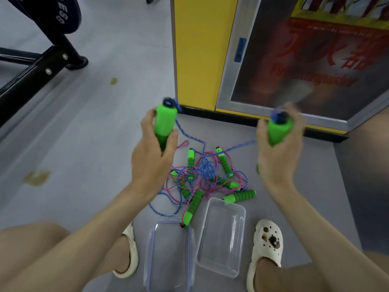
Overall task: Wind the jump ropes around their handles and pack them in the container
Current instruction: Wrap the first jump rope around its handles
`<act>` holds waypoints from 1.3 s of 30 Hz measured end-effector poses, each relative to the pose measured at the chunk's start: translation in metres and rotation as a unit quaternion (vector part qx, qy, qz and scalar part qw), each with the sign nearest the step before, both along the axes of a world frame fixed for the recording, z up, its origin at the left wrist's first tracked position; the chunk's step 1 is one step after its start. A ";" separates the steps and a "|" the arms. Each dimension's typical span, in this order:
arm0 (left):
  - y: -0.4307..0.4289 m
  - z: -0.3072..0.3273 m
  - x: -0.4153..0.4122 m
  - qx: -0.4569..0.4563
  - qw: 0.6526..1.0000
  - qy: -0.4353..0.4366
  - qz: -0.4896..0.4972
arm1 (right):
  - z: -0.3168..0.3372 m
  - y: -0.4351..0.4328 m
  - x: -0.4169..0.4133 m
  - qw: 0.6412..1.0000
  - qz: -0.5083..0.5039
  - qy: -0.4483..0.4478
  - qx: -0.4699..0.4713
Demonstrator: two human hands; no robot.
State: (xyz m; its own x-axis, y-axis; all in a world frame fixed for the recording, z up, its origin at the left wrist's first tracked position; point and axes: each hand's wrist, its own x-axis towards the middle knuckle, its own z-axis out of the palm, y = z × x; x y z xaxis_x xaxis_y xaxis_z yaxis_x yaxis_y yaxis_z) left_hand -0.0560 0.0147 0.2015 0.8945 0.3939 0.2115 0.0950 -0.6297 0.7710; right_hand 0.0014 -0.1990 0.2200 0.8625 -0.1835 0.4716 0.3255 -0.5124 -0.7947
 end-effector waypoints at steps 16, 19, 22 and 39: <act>-0.030 -0.024 -0.011 0.077 0.947 0.287 -0.121 | -0.024 0.026 -0.031 0.775 0.100 0.579 0.232; -0.032 -0.013 -0.006 0.051 0.973 0.179 -0.134 | -0.012 0.020 -0.017 0.801 0.092 0.526 0.272; -0.028 -0.011 0.002 -0.080 0.974 0.177 -0.114 | -0.005 0.015 -0.009 0.825 0.112 0.474 0.287; -0.048 -0.011 -0.005 -0.366 0.894 0.224 -0.125 | -0.028 0.031 -0.019 0.748 0.195 0.465 0.431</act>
